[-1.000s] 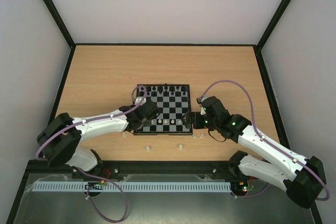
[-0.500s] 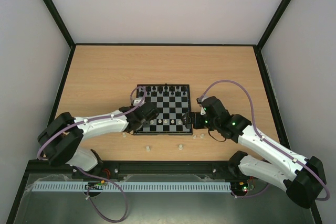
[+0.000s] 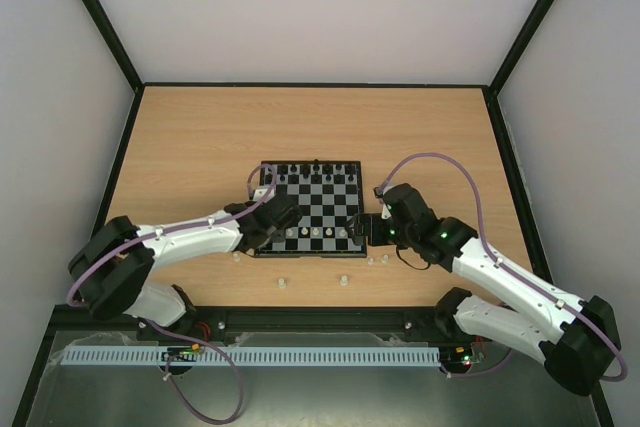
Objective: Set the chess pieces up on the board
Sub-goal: Place the chess piece on the chessboard, then pick up the chess piece at the center of the board, then place the chess piece on the chessboard, then pick up the chess piece at the center of the board.
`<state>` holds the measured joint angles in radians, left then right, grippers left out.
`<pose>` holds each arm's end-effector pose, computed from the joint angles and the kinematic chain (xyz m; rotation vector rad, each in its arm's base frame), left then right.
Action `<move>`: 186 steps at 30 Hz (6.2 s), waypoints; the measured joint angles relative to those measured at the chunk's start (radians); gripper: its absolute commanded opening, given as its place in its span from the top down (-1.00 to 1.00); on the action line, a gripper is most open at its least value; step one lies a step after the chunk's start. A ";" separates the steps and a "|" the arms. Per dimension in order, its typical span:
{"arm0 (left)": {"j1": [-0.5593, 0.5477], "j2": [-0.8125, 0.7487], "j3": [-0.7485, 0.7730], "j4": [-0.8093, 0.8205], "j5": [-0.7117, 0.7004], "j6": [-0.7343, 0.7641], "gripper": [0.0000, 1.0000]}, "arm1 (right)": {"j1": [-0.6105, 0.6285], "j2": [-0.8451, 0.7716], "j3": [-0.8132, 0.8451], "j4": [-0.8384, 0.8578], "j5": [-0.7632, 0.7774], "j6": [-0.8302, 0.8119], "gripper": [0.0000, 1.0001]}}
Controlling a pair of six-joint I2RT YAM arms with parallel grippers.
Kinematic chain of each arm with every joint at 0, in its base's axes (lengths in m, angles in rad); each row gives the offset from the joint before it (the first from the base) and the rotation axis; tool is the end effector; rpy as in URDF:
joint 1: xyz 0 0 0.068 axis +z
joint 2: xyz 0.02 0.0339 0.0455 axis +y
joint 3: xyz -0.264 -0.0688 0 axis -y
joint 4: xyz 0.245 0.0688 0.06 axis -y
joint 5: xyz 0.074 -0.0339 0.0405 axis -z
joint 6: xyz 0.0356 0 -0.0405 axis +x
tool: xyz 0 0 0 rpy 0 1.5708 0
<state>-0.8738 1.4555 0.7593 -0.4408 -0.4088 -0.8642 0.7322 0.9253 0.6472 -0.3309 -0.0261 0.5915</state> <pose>0.1783 -0.1910 0.1679 -0.1044 2.5549 -0.0880 0.1504 0.1365 0.2521 -0.1764 2.2810 0.7571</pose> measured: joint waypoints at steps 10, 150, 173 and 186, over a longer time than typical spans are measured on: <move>-0.011 -0.213 0.013 -0.057 -0.014 0.010 -0.48 | 0.000 0.013 0.000 0.000 0.005 0.001 -0.97; -0.187 -1.044 0.048 -0.351 -0.141 -0.085 -0.99 | 0.394 1.189 0.999 -0.292 0.239 0.063 0.97; -0.187 -1.035 0.048 -0.351 -0.141 -0.080 -0.99 | 0.394 1.189 0.985 -0.294 0.243 0.061 0.44; -0.187 -0.998 0.048 -0.351 -0.141 -0.079 -0.99 | 0.394 0.937 0.810 -0.217 0.261 0.058 -0.14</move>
<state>-1.0603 0.4572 0.8070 -0.7918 -0.5495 -0.9428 1.1263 1.8626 1.4570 -0.5480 0.2348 0.6498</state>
